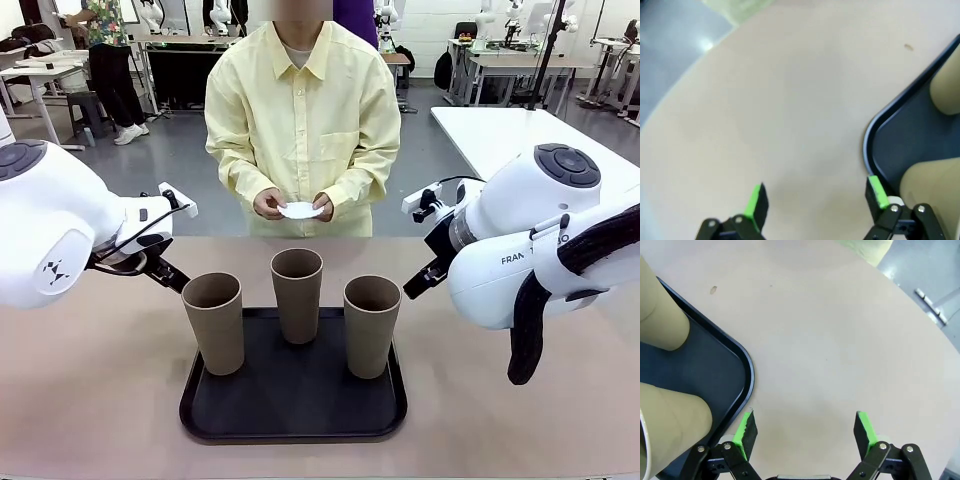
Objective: Place coasters on the table and set cups on them.
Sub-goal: Pick up one Reusable plastic cup and place it on a coaster set by the human.
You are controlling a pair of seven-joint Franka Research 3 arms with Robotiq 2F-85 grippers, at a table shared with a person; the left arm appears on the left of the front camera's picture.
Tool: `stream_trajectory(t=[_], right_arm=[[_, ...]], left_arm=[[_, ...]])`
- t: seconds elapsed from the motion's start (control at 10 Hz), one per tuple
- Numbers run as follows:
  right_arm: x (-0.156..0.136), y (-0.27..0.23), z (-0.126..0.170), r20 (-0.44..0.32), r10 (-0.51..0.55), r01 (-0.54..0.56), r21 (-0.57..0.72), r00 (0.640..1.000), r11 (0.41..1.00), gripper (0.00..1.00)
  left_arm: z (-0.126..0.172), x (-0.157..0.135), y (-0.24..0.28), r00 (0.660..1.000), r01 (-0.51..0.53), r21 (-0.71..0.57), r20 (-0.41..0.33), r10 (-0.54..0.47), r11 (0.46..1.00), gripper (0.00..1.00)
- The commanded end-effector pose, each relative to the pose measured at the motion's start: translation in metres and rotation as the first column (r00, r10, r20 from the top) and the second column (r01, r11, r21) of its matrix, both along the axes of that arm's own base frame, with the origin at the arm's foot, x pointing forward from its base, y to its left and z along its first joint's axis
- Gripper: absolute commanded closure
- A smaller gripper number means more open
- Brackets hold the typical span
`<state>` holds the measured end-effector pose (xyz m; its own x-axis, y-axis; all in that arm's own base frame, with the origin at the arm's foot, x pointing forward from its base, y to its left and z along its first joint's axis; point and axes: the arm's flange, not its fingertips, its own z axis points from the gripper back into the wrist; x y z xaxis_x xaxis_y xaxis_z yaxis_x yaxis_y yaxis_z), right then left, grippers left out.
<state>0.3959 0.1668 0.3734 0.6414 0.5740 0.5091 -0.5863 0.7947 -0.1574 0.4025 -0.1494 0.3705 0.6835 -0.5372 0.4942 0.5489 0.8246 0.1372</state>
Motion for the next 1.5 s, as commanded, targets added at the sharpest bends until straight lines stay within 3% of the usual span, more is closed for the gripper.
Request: stream_trajectory(t=[0.0, 0.2, 0.3, 0.4, 0.5, 0.6, 0.7, 0.8, 0.9, 1.1, 1.2, 1.4], right_arm=[[0.002, -0.007, 0.018, -0.008, -0.044, 0.044, -0.012, 0.999, 0.999, 0.0], [-0.01, -0.018, 0.055, 0.011, -0.078, 0.078, 0.004, 0.997, 0.997, 0.0], [-0.027, -0.026, 0.078, 0.015, -0.091, 0.091, -0.002, 0.996, 0.996, 0.0], [-0.044, -0.031, 0.091, -0.047, -0.109, 0.109, -0.016, 0.993, 0.994, 0.0], [-0.069, -0.035, 0.102, -0.116, -0.095, 0.09, -0.045, 0.989, 0.995, 0.0], [-0.098, -0.038, 0.114, -0.112, -0.179, 0.168, -0.103, 0.978, 0.98, 0.0], [-0.131, -0.041, 0.123, -0.077, -0.181, 0.17, -0.129, 0.98, 0.977, 0.0], [-0.164, -0.044, 0.122, -0.078, -0.186, 0.171, -0.172, 0.979, 0.97, 0.0], [-0.179, -0.047, 0.111, -0.102, -0.188, 0.165, -0.193, 0.977, 0.967, 0.0], [-0.16, -0.059, 0.078, -0.166, -0.153, 0.125, -0.167, 0.974, 0.978, 0.0], [-0.147, -0.032, 0.16, -0.115, -0.181, 0.159, -0.182, 0.977, 0.97, 0.0], [-0.147, -0.032, 0.16, -0.115, -0.181, 0.159, -0.182, 0.977, 0.97, 0.0]], left_arm=[[0.022, 0.002, 0.006, 0.999, 0.001, 0.047, 0.032, -0.003, 0.999, 0.0], [0.068, -0.006, 0.021, 0.994, 0.013, 0.102, 0.104, -0.023, 0.995, 0.0], [0.09, -0.018, 0.03, 0.994, 0.014, 0.108, 0.106, -0.025, 0.994, 0.0], [0.107, -0.031, 0.038, 0.998, 0.034, 0.097, 0.052, -0.039, 0.995, 0.0], [0.12, -0.049, 0.046, 0.997, 0.061, 0.089, -0.047, -0.057, 0.994, 0.0], [0.129, -0.068, 0.051, 0.989, 0.055, 0.109, -0.14, -0.04, 0.992, 0.0], [0.137, -0.092, 0.056, 0.983, 0.018, 0.142, -0.185, 0.009, 0.99, 0.0], [0.139, -0.117, 0.063, 0.949, -0.041, 0.182, -0.3, 0.095, 0.982, 0.0], [0.134, -0.131, 0.069, 0.948, 0.01, 0.168, -0.314, 0.044, 0.986, 0.0], [0.119, -0.138, 0.072, 0.944, -0.042, 0.131, -0.32, 0.083, 0.99, 0.0], [0.135, -0.125, 0.07, 0.947, 0.011, 0.182, -0.319, 0.048, 0.983, 0.0], [0.135, -0.125, 0.07, 0.947, 0.011, 0.182, -0.319, 0.048, 0.983, 0.0]])
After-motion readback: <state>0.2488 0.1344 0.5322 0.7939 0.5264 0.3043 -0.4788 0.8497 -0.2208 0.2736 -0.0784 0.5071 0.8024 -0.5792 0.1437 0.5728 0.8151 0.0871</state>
